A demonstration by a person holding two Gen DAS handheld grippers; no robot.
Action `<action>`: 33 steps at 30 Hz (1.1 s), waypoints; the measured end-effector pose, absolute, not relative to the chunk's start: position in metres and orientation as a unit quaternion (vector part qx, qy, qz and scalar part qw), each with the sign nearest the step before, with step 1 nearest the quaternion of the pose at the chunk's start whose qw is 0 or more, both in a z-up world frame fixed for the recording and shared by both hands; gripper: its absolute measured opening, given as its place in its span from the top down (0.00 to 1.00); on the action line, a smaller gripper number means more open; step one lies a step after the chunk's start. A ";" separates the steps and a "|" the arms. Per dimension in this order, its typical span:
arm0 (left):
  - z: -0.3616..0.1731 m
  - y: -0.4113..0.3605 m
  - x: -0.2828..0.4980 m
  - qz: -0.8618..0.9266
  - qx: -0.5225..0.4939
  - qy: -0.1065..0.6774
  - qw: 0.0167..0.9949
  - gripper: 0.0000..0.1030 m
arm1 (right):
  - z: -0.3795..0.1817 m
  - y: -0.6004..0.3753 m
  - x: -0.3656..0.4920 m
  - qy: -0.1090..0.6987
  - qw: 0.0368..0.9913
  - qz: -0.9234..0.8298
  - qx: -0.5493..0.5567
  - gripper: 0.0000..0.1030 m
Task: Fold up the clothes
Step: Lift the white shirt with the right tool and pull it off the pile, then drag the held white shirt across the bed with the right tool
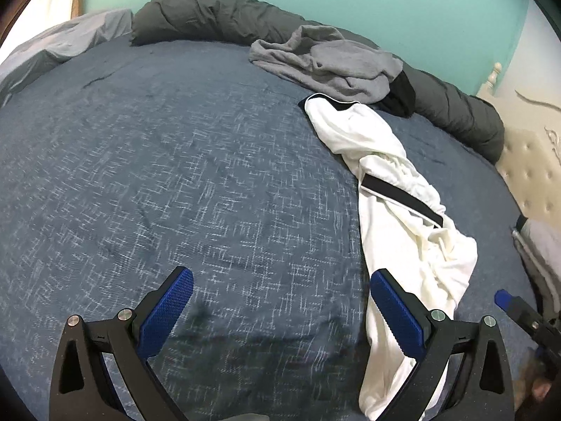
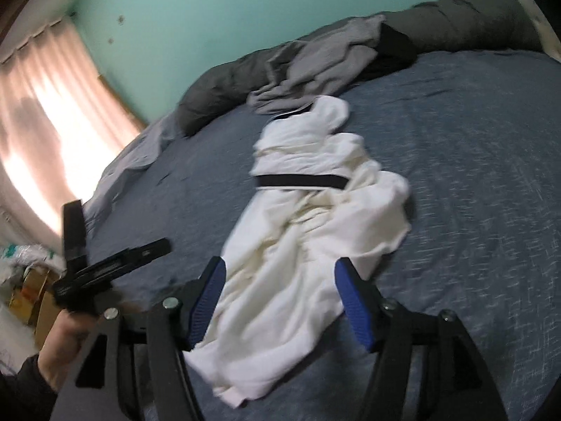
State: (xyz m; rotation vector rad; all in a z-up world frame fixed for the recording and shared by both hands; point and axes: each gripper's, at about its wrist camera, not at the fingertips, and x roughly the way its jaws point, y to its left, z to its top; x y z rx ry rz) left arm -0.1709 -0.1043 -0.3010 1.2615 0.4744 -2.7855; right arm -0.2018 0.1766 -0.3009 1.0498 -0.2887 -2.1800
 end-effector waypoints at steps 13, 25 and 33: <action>-0.310 -0.103 -0.181 -0.899 0.411 0.153 0.018 0.00 | -0.314 0.159 -0.228 -0.090 0.317 -0.853 0.405 0.31; -0.310 -0.115 -0.185 -0.897 0.412 0.159 0.030 0.00 | -0.313 0.084 -0.287 0.096 0.306 -0.845 0.427 0.31; -0.315 -0.123 -0.188 -0.893 0.416 0.171 0.032 0.00 | -0.321 0.062 -0.311 0.145 0.309 -0.833 0.435 0.69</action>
